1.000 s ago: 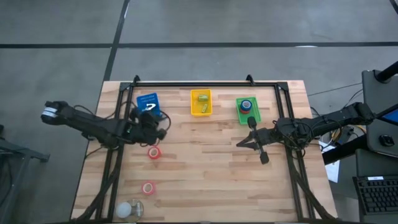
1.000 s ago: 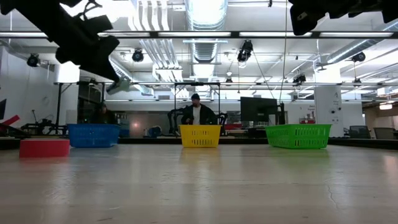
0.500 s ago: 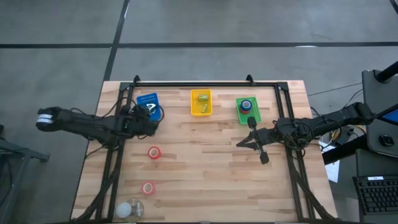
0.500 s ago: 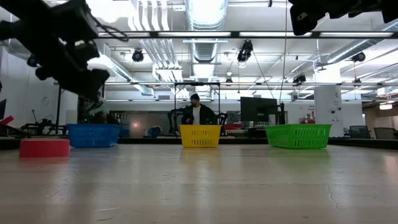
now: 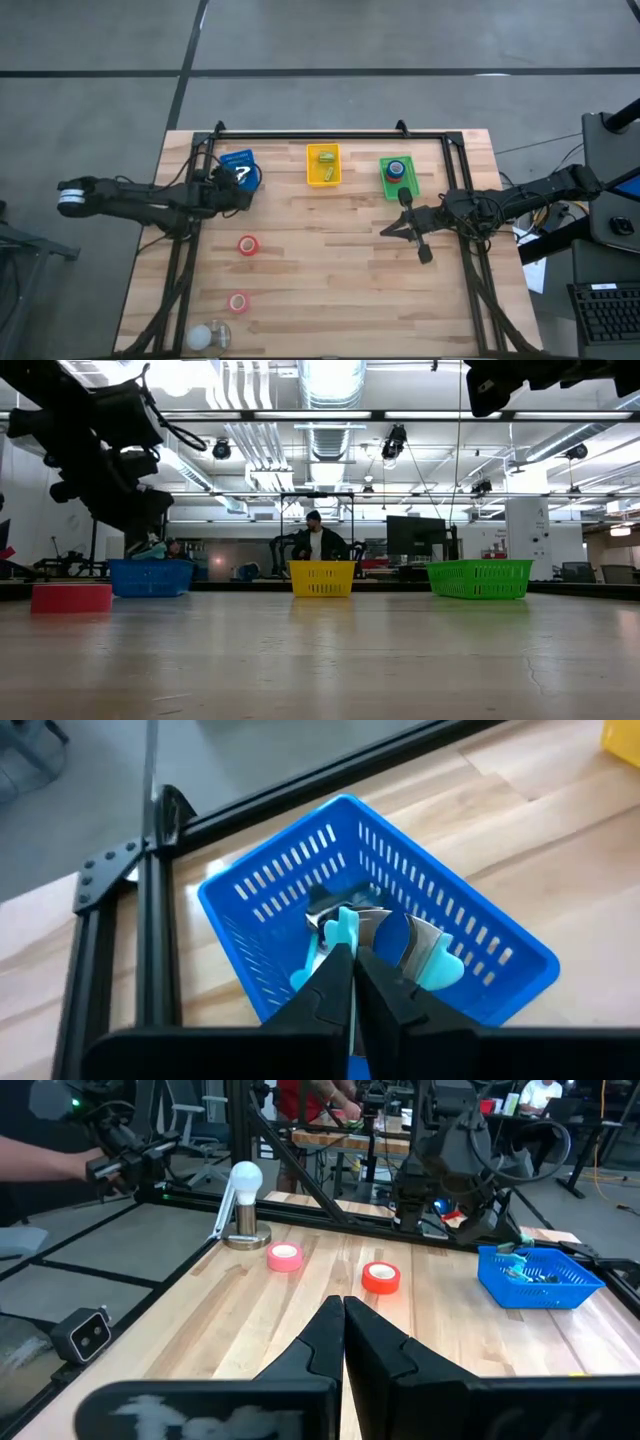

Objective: Pick and place Stapler, Stapler remover, tape
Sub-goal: Put the light blue staple remover into the blue bin

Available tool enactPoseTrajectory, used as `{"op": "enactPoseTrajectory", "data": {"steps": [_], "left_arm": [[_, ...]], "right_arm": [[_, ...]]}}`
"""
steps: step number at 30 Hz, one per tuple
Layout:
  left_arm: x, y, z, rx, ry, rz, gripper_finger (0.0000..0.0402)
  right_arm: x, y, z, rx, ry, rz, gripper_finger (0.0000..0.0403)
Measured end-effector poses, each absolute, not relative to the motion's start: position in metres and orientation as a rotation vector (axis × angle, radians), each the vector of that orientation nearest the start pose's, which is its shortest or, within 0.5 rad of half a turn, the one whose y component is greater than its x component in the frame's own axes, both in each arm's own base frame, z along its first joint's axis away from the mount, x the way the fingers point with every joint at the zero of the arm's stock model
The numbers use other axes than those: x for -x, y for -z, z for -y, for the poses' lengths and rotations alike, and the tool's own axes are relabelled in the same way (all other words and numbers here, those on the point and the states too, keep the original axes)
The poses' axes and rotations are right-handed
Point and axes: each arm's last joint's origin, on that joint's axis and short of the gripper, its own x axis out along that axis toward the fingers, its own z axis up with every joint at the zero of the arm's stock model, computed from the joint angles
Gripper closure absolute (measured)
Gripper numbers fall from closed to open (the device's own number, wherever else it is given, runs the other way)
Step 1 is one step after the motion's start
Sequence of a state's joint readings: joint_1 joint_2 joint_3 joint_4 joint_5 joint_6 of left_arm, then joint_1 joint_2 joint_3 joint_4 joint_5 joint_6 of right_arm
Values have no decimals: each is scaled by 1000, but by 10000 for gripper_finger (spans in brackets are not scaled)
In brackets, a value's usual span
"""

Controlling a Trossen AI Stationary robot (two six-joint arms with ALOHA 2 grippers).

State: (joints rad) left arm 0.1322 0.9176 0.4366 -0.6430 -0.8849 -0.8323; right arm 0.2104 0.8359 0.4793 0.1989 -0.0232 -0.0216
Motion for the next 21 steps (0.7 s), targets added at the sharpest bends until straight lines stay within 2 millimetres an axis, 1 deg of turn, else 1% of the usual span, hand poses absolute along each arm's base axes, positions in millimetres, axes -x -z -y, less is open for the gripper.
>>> {"op": "enactPoseTrajectory", "data": {"steps": [4,8,13,16,21], "left_arm": [[-139,-175,-42,260,-1270,-610,389],[-142,-175,-42,279,-1203,-649,388],[-141,-172,-44,278,-1227,-640,389],[-141,-169,-45,288,-1232,-606,382],[-140,-164,-45,305,-1221,-611,370]], "right_arm": [[-185,-254,-40,35,-235,-156,394],[-185,-255,-40,33,-234,-155,394],[-185,-255,-40,34,-235,-147,394],[-185,-255,-40,33,-234,-139,394],[-185,-255,-40,35,-235,-139,394]]}}
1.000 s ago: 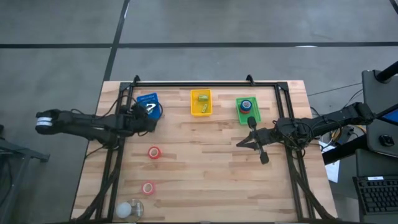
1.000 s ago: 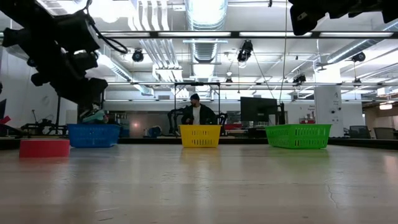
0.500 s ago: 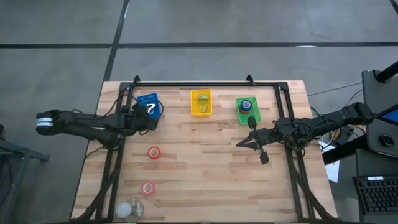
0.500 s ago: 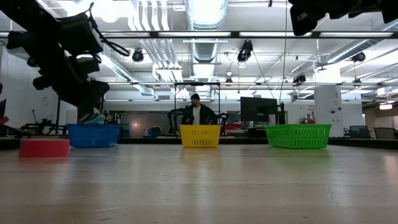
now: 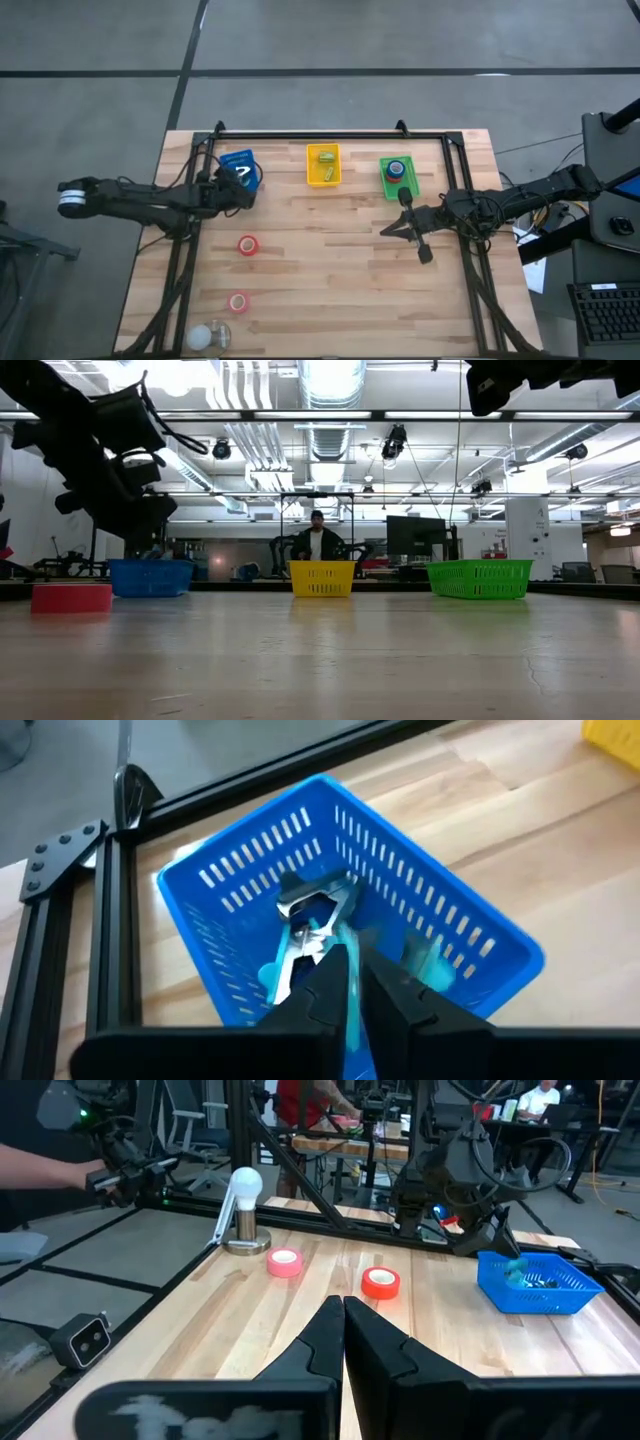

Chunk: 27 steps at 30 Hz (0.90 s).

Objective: Pick and place Stapler, Stapler remover, tape
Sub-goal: Put the light blue staple remover into the blue bin, then put the red tape into the green bin

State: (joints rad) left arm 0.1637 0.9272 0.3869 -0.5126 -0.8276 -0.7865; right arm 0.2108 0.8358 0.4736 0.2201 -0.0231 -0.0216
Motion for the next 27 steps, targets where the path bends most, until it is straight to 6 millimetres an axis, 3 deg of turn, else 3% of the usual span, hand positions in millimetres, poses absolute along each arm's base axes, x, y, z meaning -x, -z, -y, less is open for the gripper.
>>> {"op": "enactPoseTrajectory", "data": {"steps": [7,12,20,27], "left_arm": [[-138,-158,-45,312,-1228,-607,352],[-144,-167,-45,356,-1188,-594,339],[-163,-198,-41,553,-941,-595,315],[-169,-196,-26,740,-735,-682,245]], "right_arm": [[-185,-255,-40,38,-235,-140,394],[-185,-255,-40,39,-235,-140,394],[-185,-255,-40,43,-235,-140,394],[-185,-253,-40,43,-235,-145,394]]}}
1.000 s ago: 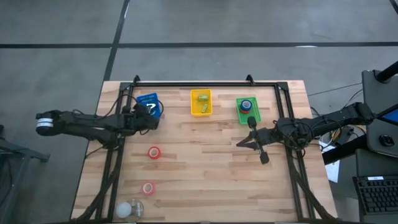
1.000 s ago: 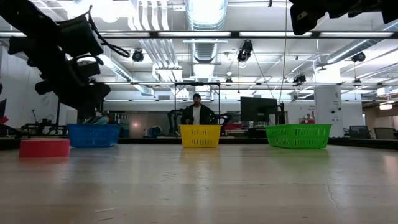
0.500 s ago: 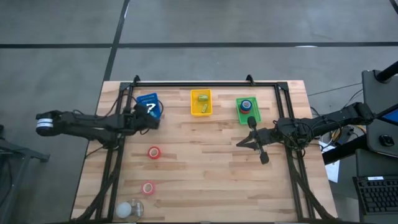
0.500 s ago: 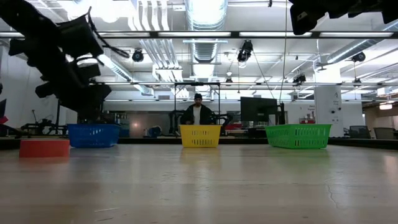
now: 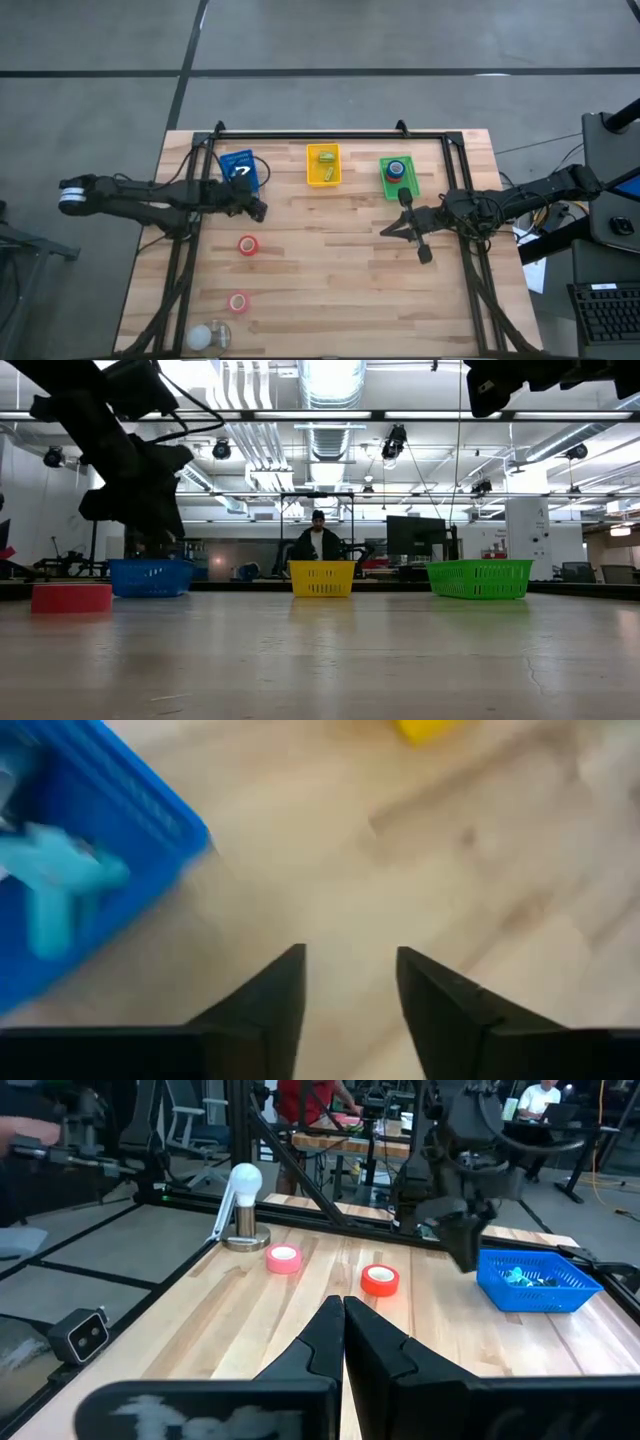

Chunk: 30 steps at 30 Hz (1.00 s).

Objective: Pick and place Stapler, Stapler remover, tape
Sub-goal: Put the red tape into the green bin

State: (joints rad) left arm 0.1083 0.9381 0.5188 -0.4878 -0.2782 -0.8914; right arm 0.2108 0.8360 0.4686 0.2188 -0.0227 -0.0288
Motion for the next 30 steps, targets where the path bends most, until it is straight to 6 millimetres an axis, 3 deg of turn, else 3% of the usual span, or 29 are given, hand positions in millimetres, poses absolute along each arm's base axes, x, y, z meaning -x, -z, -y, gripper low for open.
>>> {"op": "enactPoseTrajectory", "data": {"steps": [6,14,21,30], "left_arm": [[-171,-194,-6,835,-558,-772,193],[-172,-198,19,880,-448,-813,188],[-161,-190,30,899,-480,-931,195],[-144,-177,25,863,-660,-1043,195]], "right_arm": [[-185,-253,-40,40,-235,-145,394],[-185,-253,-40,40,-235,-143,394],[-185,-253,-40,40,-232,-143,394],[-185,-253,-40,36,-226,-141,394]]}}
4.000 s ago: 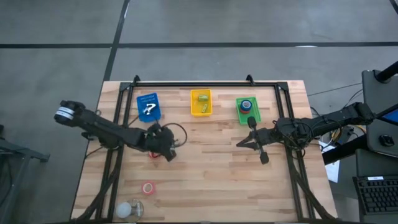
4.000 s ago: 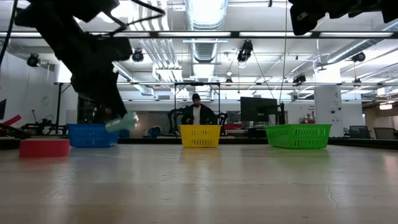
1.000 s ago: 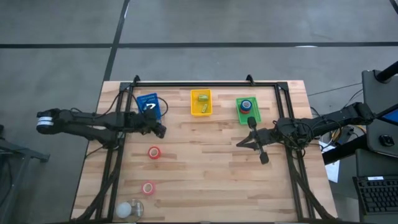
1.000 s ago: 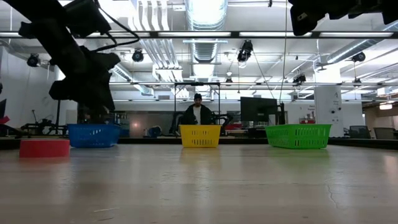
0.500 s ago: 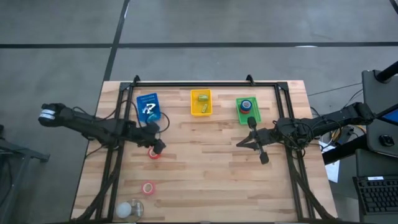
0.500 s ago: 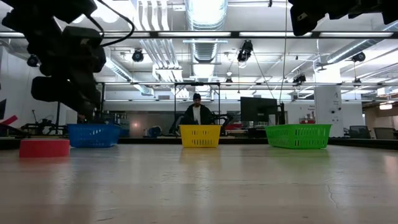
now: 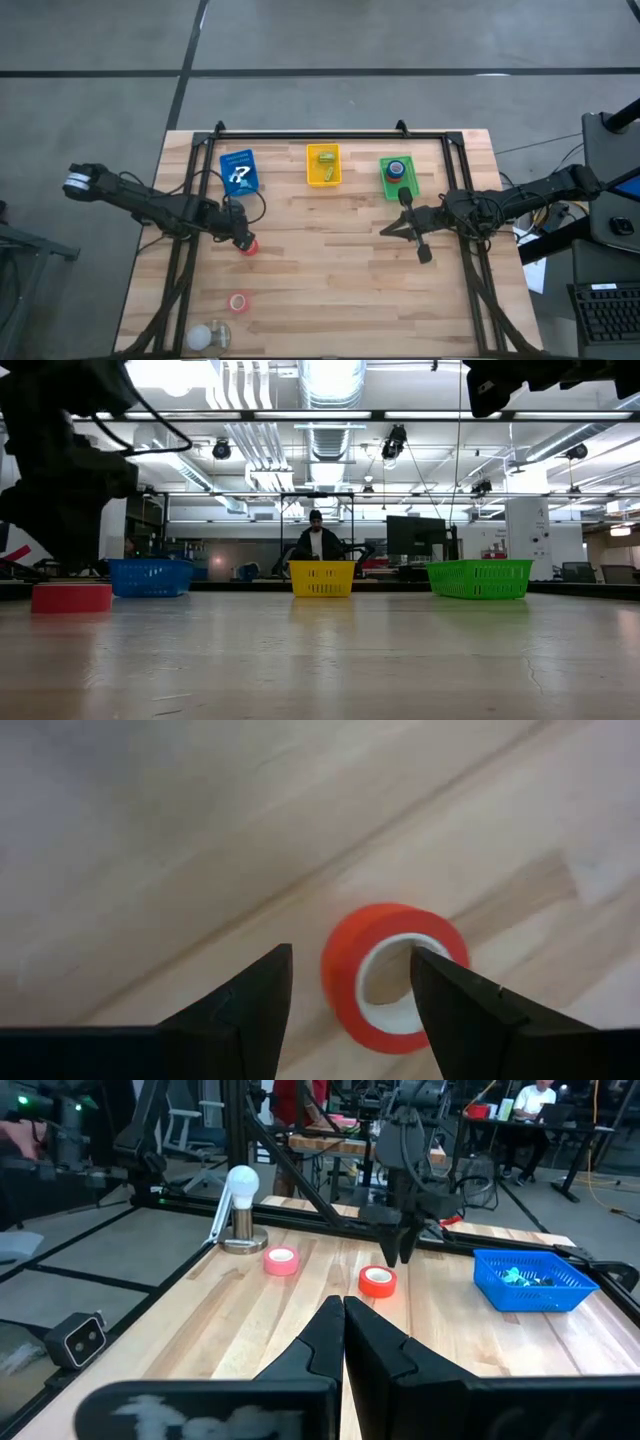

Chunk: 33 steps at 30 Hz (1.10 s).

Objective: Pick and place Stapler, Stapler remover, tape
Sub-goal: Put the red tape into the green bin

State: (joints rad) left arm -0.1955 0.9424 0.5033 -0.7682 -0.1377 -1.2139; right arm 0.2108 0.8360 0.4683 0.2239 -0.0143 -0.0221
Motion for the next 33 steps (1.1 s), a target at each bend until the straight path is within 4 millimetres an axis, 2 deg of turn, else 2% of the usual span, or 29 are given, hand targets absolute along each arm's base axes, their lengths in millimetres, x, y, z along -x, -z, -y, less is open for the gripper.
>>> {"op": "enactPoseTrajectory", "data": {"steps": [8,14,23,28,33], "left_arm": [[-145,-172,25,887,-656,-1024,195],[-143,-160,27,927,-662,-1073,195],[-147,-147,27,884,-727,-1125,201],[-150,-143,28,855,-753,-1152,221],[-154,-144,28,830,-748,-1152,260]], "right_arm": [[-185,-253,-39,40,-208,-141,394],[-185,-253,-39,41,-208,-143,394],[-185,-252,-39,41,-208,-143,394],[-185,-253,-39,40,-208,-133,394],[-184,-252,-39,40,-208,-131,394]]}}
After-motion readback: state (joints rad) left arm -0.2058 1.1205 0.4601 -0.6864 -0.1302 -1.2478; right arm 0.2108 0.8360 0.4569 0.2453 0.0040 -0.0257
